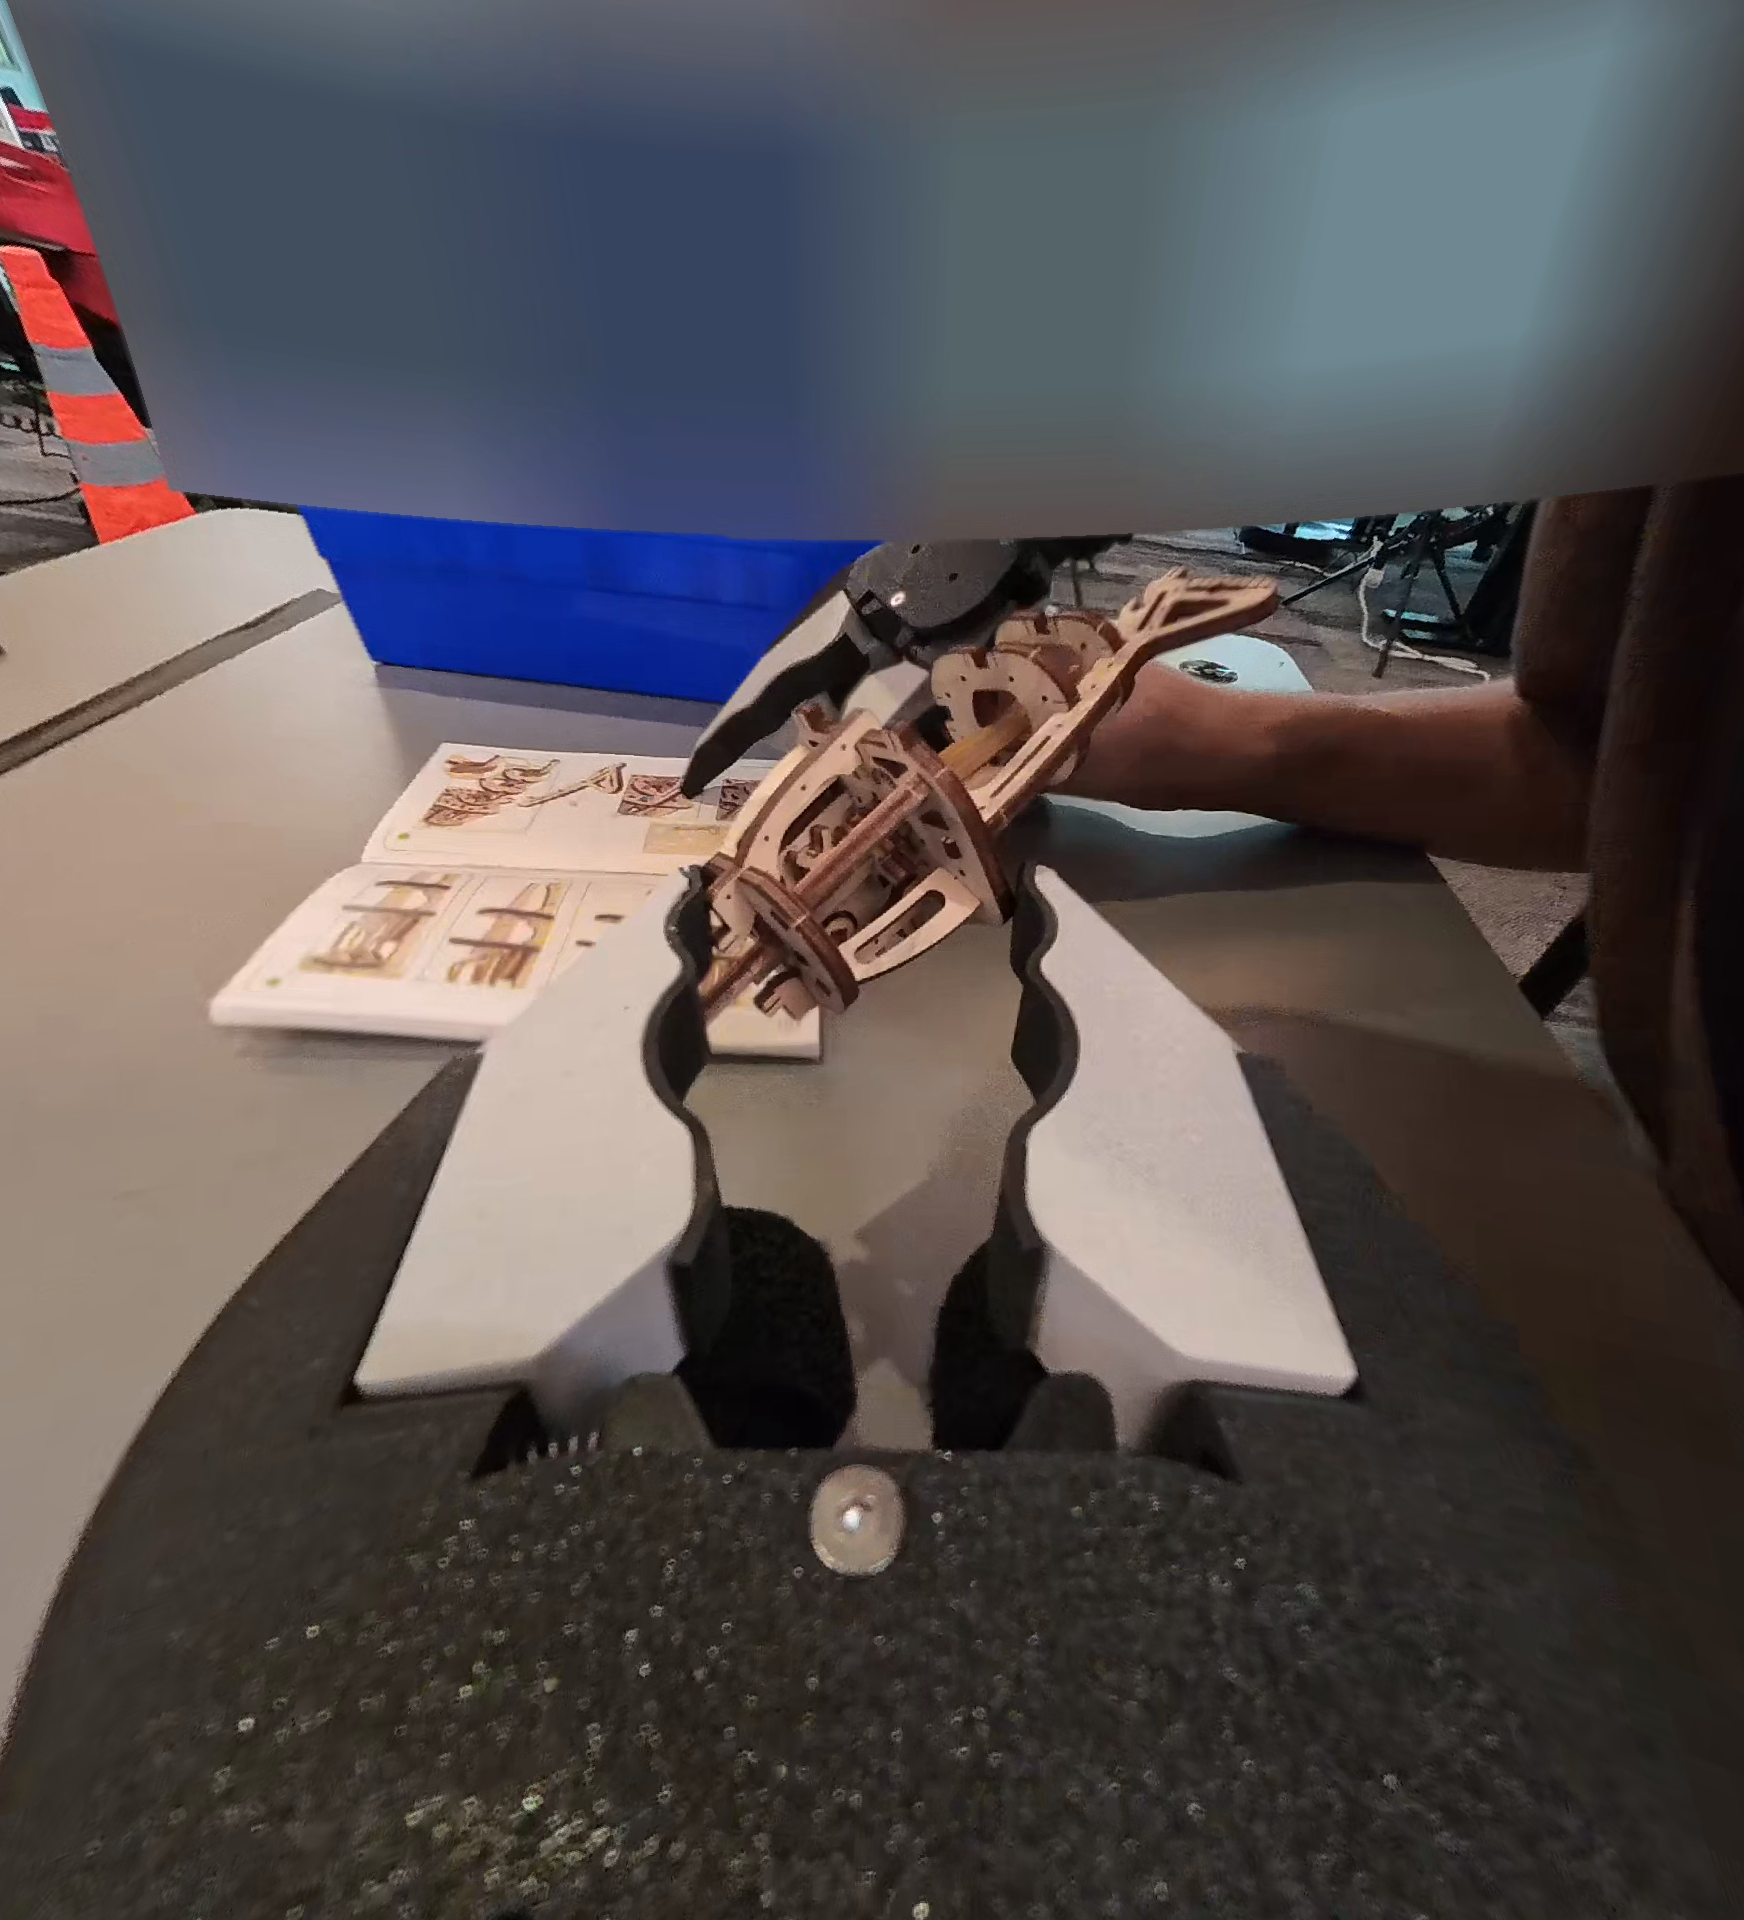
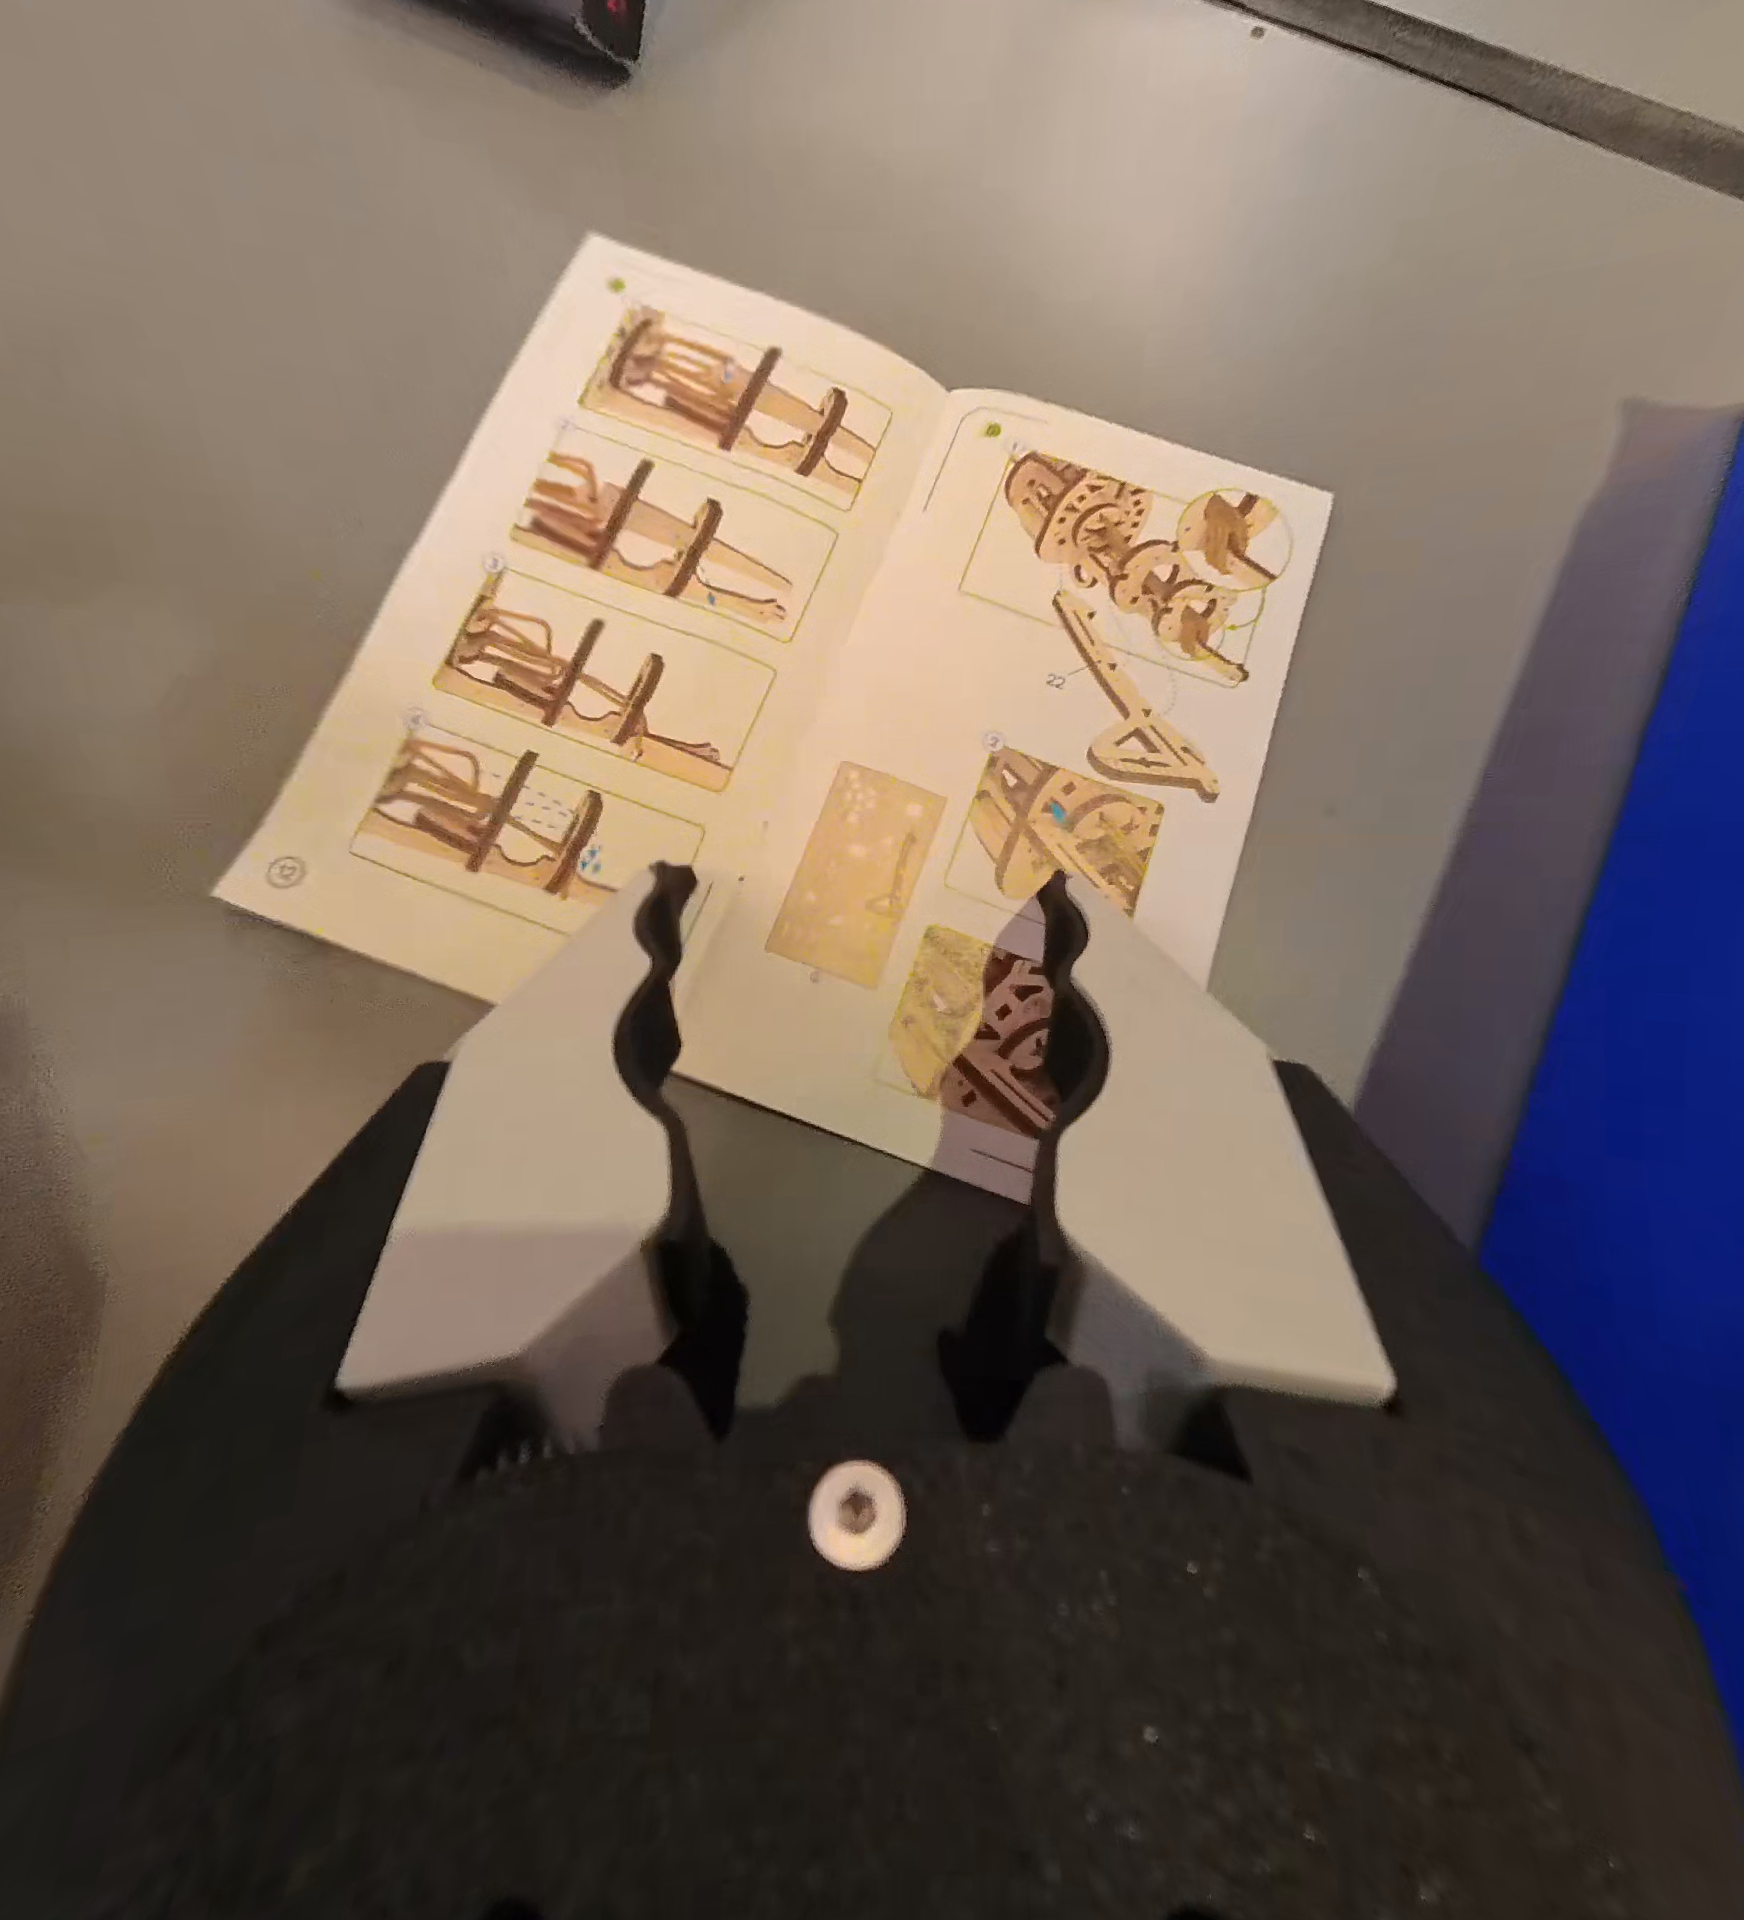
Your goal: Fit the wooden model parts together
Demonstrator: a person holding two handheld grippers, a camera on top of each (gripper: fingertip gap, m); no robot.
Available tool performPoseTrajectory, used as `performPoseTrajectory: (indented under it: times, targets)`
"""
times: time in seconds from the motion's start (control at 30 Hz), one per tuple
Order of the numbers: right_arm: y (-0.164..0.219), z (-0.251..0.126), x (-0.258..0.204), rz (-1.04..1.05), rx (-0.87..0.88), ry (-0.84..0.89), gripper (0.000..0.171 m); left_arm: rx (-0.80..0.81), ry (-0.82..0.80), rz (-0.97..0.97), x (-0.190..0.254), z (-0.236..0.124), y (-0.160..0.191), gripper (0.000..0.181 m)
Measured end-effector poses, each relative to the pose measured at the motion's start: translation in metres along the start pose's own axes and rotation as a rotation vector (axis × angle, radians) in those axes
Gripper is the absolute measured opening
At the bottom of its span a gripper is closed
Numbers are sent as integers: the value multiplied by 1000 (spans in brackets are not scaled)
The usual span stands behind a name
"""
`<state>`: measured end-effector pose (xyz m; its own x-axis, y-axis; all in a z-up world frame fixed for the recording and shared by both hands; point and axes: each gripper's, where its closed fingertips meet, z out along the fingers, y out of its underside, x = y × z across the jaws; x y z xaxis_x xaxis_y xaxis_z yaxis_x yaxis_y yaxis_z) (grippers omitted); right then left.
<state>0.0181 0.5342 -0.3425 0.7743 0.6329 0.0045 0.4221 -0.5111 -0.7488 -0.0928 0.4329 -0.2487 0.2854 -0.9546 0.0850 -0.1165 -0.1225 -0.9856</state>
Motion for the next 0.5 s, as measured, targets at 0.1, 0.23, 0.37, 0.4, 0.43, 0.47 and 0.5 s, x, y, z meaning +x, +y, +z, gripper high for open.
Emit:
performPoseTrajectory:
  times: [0.1,0.23,0.37,0.4,0.43,0.47,0.5]
  targets:
    - [1,-1,0,-16,3,18,72,6,4,-18,-2,-1,-1,55]
    - [1,-1,0,-8,2,14,73,8,-11,6,-2,-1,-1,55]
    - [1,0,0,-6,2,13,73,-42,-54,109,-5,1,6,55]
    - [1,0,1,-4,2,12,73,-50,-49,109,-5,2,8,55]
    - [1,0,1,-3,2,11,73,-56,-47,103,-5,3,8,55]
    - [1,0,1,-3,2,10,73,-60,-44,92,-6,3,9,55]
    - [1,0,1,-3,2,9,73,-60,-43,81,-7,4,9,55]
